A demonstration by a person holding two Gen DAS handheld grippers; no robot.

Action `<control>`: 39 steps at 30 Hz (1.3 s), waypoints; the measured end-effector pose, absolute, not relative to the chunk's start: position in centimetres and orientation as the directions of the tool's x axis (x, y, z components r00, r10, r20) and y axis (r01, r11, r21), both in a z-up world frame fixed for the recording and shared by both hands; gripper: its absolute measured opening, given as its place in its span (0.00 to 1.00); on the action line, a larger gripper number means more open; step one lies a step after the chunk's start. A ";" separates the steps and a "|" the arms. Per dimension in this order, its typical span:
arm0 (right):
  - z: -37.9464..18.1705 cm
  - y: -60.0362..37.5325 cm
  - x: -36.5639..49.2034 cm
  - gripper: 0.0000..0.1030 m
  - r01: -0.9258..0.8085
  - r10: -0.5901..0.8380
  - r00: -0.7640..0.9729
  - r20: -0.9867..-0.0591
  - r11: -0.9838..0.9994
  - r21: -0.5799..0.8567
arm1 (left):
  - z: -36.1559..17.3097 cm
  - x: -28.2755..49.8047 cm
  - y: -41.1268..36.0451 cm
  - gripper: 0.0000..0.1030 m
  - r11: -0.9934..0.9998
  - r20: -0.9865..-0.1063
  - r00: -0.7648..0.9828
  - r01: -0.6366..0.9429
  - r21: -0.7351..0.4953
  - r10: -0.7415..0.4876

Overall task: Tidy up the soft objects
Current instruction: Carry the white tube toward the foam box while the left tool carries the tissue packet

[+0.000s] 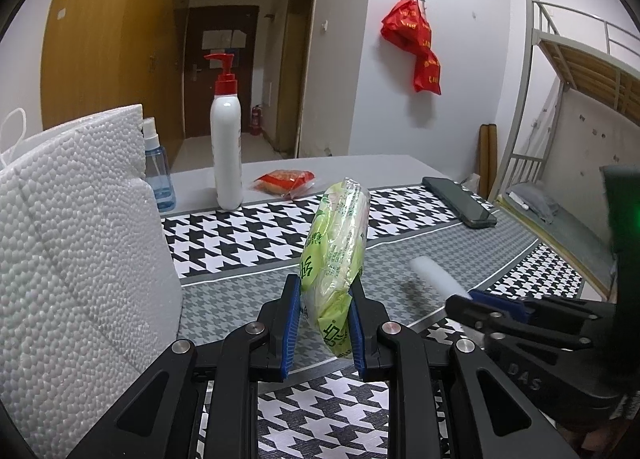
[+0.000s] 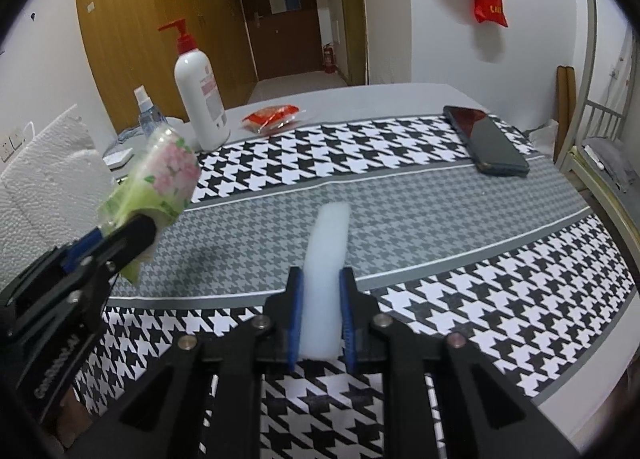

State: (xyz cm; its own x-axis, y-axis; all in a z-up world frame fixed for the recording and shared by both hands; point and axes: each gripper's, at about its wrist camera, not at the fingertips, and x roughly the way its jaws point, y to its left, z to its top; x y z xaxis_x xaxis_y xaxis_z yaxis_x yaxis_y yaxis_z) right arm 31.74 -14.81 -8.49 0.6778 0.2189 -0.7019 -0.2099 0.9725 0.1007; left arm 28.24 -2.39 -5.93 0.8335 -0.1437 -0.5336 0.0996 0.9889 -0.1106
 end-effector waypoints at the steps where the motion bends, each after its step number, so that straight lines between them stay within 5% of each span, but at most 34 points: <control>1: -8.3 -14.9 31.5 0.20 -0.210 0.221 0.681 -0.698 0.972 0.103 | -5.9 28.3 -2.3 0.23 0.988 -0.536 0.831 0.101 -0.116 -0.148; 15: -6.6 -16.1 29.6 0.21 -0.208 0.232 0.712 -0.663 0.971 0.118 | -5.1 27.9 -3.0 0.23 0.991 -0.518 0.845 0.105 -0.080 -0.131; 39: 0.6 -17.4 22.1 0.21 -0.283 0.312 0.815 -0.488 0.950 0.134 | 1.8 20.4 -3.4 0.23 0.997 -0.352 0.933 0.075 -0.003 -0.071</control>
State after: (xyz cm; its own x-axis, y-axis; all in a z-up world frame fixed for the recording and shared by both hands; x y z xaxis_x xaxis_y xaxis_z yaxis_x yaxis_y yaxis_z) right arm 22.14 -17.35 0.64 0.8152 0.3117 -0.4882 -0.2830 0.9497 0.1337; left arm 20.43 -3.37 1.82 0.9331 -0.0713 -0.3525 0.0752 0.9972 -0.0027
